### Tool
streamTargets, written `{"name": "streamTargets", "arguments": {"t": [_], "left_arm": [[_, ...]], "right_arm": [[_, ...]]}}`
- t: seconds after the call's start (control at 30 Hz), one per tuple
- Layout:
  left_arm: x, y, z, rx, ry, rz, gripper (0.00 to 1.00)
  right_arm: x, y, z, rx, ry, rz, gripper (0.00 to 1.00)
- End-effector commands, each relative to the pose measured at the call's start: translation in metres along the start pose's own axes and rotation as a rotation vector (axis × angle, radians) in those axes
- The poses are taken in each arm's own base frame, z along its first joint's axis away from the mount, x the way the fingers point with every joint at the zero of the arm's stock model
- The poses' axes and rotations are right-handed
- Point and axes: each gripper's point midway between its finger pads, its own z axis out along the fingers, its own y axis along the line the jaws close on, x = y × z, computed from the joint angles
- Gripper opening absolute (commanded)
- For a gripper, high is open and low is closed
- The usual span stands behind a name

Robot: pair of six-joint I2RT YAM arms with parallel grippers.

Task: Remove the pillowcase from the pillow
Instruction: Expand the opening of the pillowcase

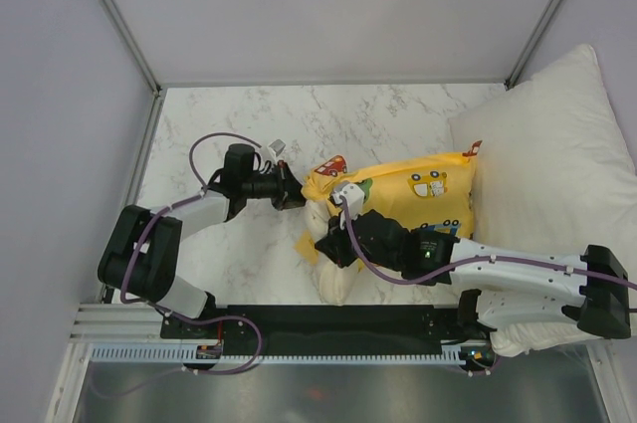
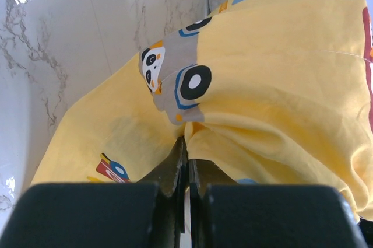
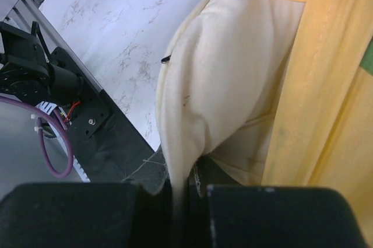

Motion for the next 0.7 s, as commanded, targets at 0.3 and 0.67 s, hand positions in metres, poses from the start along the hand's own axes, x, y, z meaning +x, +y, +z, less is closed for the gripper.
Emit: {"name": "streamTargets", "arguments": {"t": [0.3, 0.67], "left_arm": [[-0.206, -0.033, -0.061, -0.085, -0.761, 0.171, 0.02], [-0.205, -0.049, -0.064, -0.077, -0.751, 0.234, 0.02]], "right_arm": [[0.098, 0.124, -0.109, -0.609, 0.546, 0.097, 0.0], [0.072, 0.121, -0.109, -0.553, 0.436, 0.11, 0.0]]}}
